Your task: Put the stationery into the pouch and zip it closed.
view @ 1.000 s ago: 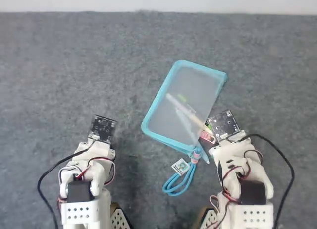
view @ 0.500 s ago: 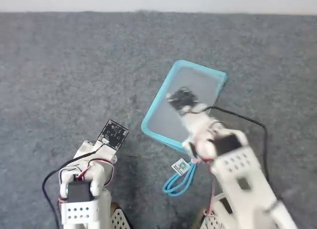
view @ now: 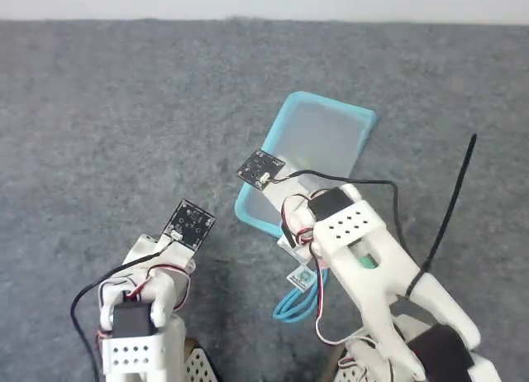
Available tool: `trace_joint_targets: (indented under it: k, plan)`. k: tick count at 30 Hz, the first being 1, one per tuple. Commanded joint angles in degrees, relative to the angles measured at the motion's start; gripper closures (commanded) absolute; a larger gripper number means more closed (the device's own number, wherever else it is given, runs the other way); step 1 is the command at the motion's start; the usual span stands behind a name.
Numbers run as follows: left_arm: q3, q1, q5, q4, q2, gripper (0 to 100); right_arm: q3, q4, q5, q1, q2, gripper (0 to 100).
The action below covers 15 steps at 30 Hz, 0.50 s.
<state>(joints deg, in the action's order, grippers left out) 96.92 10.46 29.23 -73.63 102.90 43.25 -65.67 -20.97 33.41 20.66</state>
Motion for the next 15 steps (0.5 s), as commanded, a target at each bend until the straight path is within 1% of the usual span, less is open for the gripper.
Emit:
trace_joint_targets:
  k: [1,4,8,15]
  plan:
    - [-0.31,0.18,0.70,-0.70,1.32,92,-2.55,-2.42,-0.97,2.86,5.76,82.5]
    - [-0.31,0.18,0.70,-0.70,1.41,92,-1.76,-1.98,-1.05,2.77,6.90,82.5]
    - [-0.31,0.18,0.70,-0.70,1.41,92,-0.44,-1.63,-3.60,0.66,2.77,82.3]
    - [-0.31,0.18,0.70,-0.70,1.41,92,-2.99,7.52,-3.78,-6.02,-8.22,82.3]
